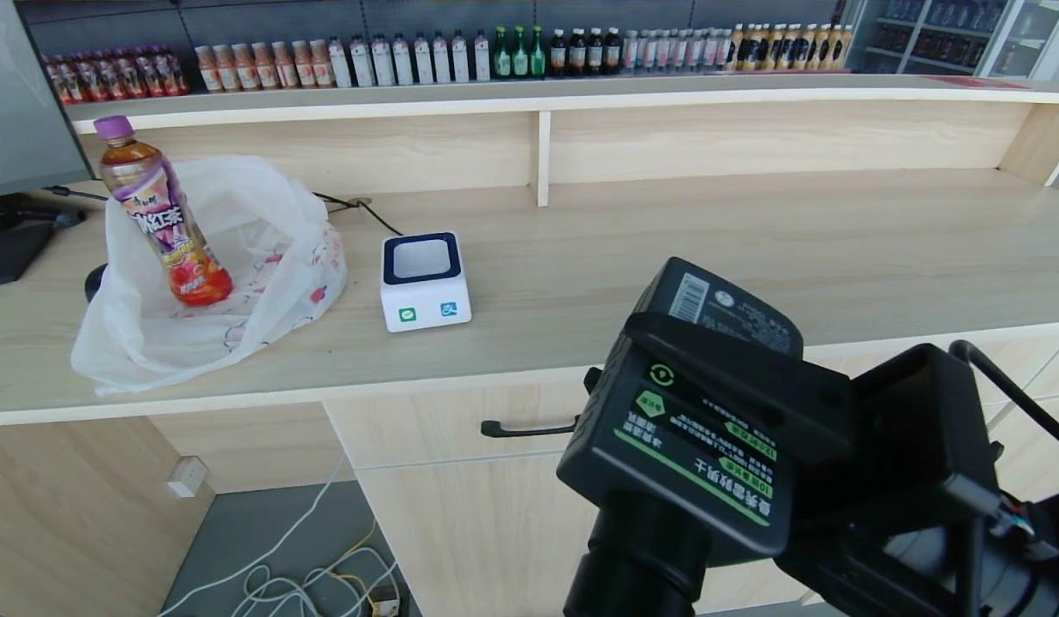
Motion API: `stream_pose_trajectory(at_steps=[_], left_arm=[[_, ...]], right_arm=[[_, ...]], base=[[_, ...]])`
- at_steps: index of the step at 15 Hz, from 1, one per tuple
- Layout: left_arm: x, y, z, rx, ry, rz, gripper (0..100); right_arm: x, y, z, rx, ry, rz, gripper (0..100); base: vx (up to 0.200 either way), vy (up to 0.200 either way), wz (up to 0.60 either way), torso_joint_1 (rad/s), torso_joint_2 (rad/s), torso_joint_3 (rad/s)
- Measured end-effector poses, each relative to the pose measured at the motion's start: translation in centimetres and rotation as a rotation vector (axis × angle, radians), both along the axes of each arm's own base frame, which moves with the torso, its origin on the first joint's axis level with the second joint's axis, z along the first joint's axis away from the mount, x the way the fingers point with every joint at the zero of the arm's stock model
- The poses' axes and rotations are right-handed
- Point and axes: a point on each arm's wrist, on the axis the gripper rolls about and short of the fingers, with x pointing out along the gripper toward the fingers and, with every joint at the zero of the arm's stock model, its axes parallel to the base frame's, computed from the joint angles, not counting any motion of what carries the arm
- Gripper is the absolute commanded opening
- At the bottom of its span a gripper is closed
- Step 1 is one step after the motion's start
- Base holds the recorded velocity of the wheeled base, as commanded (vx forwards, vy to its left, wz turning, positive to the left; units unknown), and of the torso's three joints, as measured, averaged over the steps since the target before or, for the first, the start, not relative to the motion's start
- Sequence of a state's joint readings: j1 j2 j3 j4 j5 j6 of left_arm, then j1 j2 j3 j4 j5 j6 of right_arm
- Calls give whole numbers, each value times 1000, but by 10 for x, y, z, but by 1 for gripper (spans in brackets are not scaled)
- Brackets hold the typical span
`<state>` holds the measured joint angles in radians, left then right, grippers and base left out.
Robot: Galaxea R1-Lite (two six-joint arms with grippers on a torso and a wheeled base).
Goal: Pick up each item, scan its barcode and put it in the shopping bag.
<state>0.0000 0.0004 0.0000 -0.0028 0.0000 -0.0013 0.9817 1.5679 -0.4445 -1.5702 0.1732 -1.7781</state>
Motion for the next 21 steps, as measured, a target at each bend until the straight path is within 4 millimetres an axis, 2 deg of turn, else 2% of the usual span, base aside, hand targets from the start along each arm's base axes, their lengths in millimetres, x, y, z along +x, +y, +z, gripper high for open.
stream_pose_trajectory(at_steps=[16, 19, 21], left_arm=[[0, 0, 0, 0, 0, 0, 100], [0, 0, 0, 0, 0, 0, 100], [0, 0, 0, 0, 0, 0, 100]], right_arm=[[-1, -1, 4, 5, -34, -10, 0], [0, 0, 2, 24, 33, 21, 0], [4, 5, -6, 67, 210, 79, 0]], base=[[0, 0, 0, 0, 0, 0], [0, 0, 0, 0, 0, 0], [0, 0, 0, 0, 0, 0]])
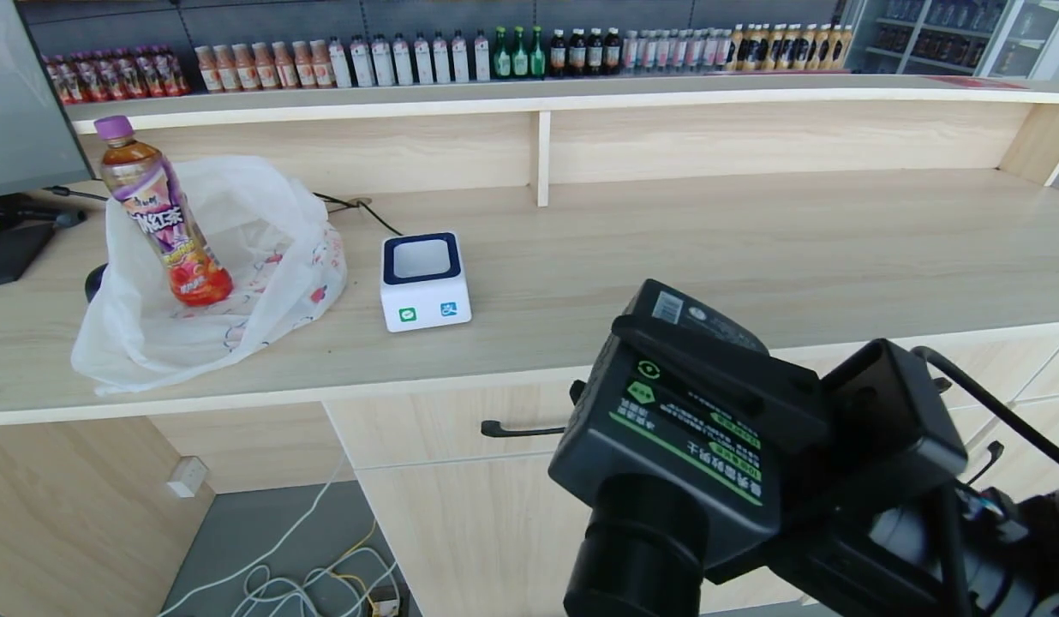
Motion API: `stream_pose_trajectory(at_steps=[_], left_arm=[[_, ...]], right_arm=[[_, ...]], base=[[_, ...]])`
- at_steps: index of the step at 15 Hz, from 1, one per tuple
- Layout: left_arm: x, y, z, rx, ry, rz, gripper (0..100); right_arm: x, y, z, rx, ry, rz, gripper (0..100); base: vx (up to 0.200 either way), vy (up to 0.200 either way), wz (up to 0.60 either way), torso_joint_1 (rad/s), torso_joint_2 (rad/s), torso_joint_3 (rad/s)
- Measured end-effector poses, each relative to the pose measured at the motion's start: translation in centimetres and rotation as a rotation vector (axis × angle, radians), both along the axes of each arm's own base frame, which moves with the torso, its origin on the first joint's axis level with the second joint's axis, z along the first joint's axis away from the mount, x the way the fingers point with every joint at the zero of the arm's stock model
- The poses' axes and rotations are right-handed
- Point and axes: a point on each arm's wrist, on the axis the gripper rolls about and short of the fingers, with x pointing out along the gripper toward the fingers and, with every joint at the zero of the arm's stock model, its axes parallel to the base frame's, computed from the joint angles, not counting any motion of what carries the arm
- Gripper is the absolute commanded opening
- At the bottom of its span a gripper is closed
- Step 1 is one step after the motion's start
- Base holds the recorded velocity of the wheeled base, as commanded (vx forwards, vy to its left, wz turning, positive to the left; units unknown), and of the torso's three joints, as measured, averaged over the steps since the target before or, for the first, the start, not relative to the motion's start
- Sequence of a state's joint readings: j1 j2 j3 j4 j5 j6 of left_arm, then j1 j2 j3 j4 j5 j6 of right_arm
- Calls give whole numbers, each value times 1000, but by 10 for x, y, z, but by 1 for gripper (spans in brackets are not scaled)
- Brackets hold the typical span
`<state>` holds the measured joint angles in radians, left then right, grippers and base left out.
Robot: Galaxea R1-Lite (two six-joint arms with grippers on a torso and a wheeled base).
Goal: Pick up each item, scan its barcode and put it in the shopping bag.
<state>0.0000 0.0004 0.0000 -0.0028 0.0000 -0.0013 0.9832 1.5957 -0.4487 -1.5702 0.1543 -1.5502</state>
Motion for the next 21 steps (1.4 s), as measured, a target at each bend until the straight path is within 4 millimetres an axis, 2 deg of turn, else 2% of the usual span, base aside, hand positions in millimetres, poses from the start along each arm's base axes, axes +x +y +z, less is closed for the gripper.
stream_pose_trajectory(at_steps=[4, 7, 9, 12, 14, 16, 17, 21], left_arm=[[0, 0, 0, 0, 0, 0, 100], [0, 0, 0, 0, 0, 0, 100], [0, 0, 0, 0, 0, 0, 100], [0, 0, 0, 0, 0, 0, 100], [0, 0, 0, 0, 0, 0, 100], [0, 0, 0, 4, 0, 0, 100], [0, 0, 0, 5, 0, 0, 100], [0, 0, 0, 9, 0, 0, 100]], right_arm=[[9, 14, -24, 21, 279, 81, 0], [12, 18, -36, 100, 537, 156, 0], [15, 18, -34, 271, 796, 198, 0], [26, 15, -18, 628, 1057, 220, 0], [42, 8, -3, 840, 1099, 225, 0], [66, -11, 4, 979, 1061, 158, 0], [72, -17, 7, 1012, 1042, 139, 0], [77, -23, 19, 1054, 1001, 158, 0]], base=[[0, 0, 0, 0, 0, 0], [0, 0, 0, 0, 0, 0], [0, 0, 0, 0, 0, 0], [0, 0, 0, 0, 0, 0], [0, 0, 0, 0, 0, 0], [0, 0, 0, 0, 0, 0], [0, 0, 0, 0, 0, 0], [0, 50, 0, 1, 1, 1]])
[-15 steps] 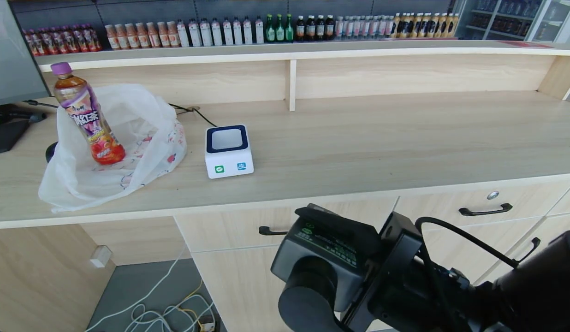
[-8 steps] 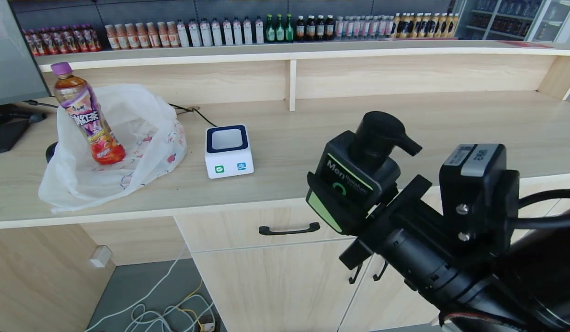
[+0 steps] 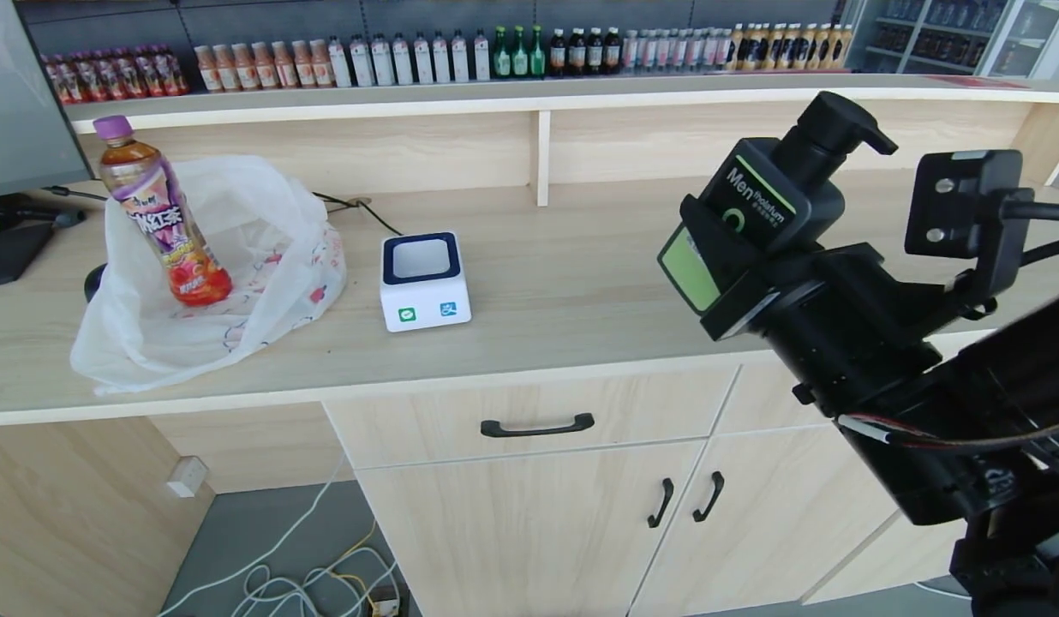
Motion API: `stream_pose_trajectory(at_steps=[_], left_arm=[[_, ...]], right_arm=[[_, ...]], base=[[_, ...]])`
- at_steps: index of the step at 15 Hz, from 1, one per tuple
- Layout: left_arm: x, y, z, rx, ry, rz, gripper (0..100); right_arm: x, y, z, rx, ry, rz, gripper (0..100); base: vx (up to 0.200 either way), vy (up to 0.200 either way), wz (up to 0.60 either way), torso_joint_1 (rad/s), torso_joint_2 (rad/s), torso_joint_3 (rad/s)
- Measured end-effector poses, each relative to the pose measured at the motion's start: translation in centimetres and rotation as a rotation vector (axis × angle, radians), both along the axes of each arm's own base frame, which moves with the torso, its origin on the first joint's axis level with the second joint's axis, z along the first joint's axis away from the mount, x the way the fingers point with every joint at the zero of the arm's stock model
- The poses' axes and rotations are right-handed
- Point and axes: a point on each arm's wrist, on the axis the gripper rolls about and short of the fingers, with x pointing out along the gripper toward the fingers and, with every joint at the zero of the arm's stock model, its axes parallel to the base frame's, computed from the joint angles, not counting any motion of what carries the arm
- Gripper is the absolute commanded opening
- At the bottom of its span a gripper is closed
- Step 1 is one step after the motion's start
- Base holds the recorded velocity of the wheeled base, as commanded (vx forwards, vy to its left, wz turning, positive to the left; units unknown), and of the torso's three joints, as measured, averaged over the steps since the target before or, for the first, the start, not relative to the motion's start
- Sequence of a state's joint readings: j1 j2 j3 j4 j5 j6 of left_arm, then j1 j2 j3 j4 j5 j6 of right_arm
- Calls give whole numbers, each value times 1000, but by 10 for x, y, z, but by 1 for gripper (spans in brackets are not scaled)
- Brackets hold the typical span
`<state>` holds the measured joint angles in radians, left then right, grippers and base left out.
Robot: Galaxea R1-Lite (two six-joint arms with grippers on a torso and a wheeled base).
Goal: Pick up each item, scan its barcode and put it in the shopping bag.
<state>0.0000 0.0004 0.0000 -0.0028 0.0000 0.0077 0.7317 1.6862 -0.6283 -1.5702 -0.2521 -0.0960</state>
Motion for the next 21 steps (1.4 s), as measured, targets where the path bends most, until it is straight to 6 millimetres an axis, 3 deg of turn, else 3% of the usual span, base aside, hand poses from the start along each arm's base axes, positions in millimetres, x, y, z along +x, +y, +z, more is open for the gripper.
stream_pose_trajectory(at_steps=[6, 10, 17, 21], left_arm=[[0, 0, 0, -4, 1, 0, 100], [0, 0, 0, -4, 0, 0, 100], [0, 0, 0, -4, 0, 0, 100], [0, 0, 0, -3, 0, -1, 100]], right_arm=[[-9, 0, 22, 73, -54, 36, 0], [-22, -10, 38, 116, -102, 38, 0], [-27, -15, 42, 125, -115, 38, 0], [-27, -15, 38, 113, -103, 40, 0]], base=[[0, 200, 0, 2, 0, 6], [0, 200, 0, -4, 1, 4], [0, 200, 0, 0, 4, 4], [0, 0, 0, 0, 0, 0]])
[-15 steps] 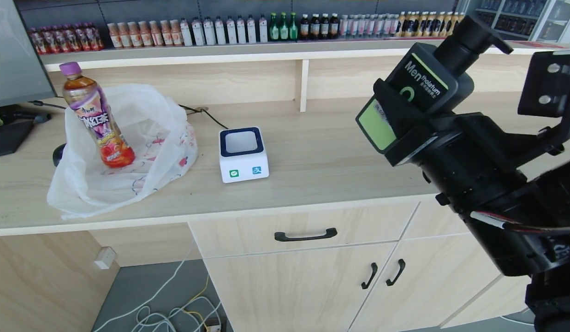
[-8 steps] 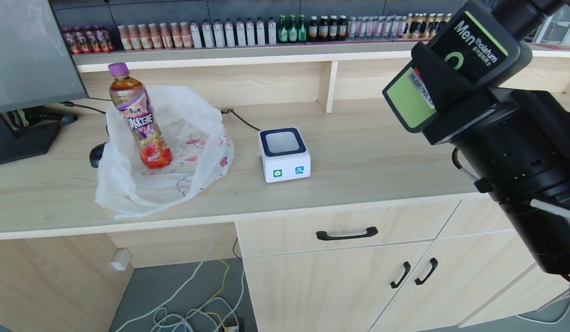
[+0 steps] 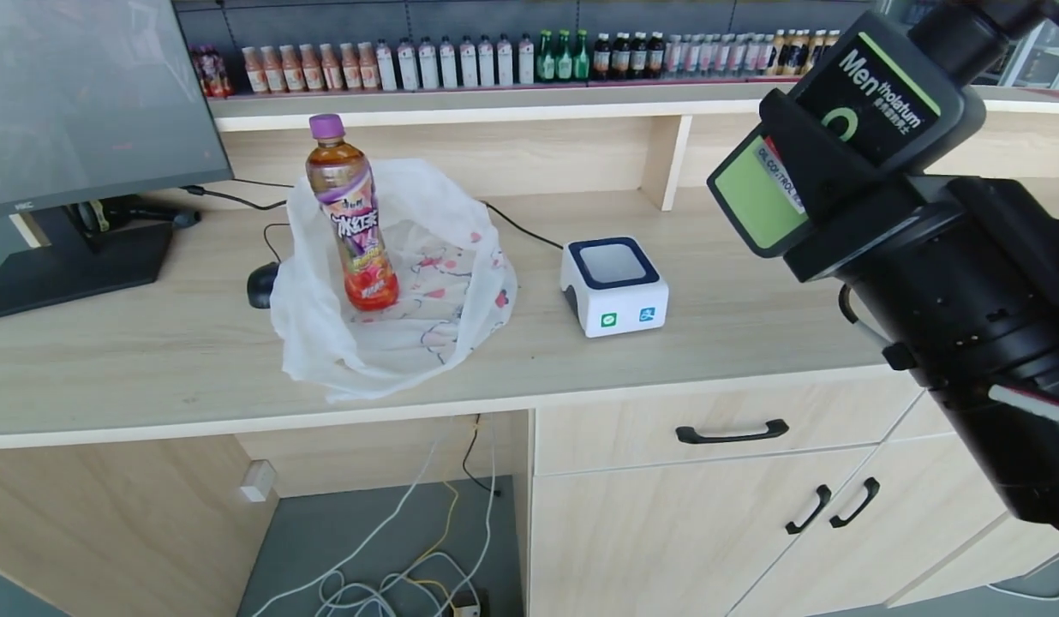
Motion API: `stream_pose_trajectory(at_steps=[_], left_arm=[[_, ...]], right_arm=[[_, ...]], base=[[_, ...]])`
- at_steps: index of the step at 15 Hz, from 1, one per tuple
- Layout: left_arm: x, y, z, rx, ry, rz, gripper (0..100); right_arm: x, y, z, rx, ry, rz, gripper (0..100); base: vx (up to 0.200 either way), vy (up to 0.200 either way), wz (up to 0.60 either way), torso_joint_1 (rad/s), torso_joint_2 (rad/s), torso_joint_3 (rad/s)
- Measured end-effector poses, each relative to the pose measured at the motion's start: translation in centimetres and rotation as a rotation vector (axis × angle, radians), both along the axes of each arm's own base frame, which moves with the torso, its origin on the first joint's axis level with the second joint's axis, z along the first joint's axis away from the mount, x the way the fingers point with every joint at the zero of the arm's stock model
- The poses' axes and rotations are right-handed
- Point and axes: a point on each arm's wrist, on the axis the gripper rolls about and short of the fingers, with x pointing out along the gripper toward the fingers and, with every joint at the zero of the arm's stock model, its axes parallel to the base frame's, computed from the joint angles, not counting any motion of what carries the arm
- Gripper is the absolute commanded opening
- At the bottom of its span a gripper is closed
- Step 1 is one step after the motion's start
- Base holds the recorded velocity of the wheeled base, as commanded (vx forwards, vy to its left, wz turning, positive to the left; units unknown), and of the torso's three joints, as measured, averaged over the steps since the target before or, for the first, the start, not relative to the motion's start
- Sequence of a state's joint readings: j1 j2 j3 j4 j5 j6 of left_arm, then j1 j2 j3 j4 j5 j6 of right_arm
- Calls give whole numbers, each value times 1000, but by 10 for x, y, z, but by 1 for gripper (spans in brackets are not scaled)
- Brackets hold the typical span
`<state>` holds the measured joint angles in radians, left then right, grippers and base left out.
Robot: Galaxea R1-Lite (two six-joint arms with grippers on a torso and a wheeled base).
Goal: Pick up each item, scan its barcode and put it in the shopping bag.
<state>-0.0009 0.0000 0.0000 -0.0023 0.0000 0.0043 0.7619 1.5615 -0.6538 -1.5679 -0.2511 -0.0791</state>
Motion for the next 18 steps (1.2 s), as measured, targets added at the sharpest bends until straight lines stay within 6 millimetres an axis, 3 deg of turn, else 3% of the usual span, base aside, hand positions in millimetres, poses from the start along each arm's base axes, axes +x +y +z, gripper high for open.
stream_pose_trajectory(at_steps=[3, 6, 9, 12, 15, 18], left_arm=[[0, 0, 0, 0, 0, 0, 100], [0, 0, 0, 0, 0, 0, 100], [0, 0, 0, 0, 0, 0, 100], [0, 0, 0, 0, 0, 1, 100], [0, 0, 0, 0, 0, 1, 100], [0, 0, 0, 0, 0, 1, 100]], right_arm=[[-1, 1, 1, 11, -2, 8, 0], [-5, 0, -14, 44, 83, 82, 0], [7, -4, -8, 76, 160, 160, 0], [18, -2, 17, 189, 221, 233, 0], [45, 3, 36, 333, 293, 278, 0], [81, 10, 32, 484, 384, 272, 0]], base=[[0, 0, 0, 0, 0, 0], [0, 0, 0, 0, 0, 0], [0, 0, 0, 0, 0, 0], [0, 0, 0, 0, 0, 0], [0, 0, 0, 0, 0, 0], [0, 0, 0, 0, 0, 0]])
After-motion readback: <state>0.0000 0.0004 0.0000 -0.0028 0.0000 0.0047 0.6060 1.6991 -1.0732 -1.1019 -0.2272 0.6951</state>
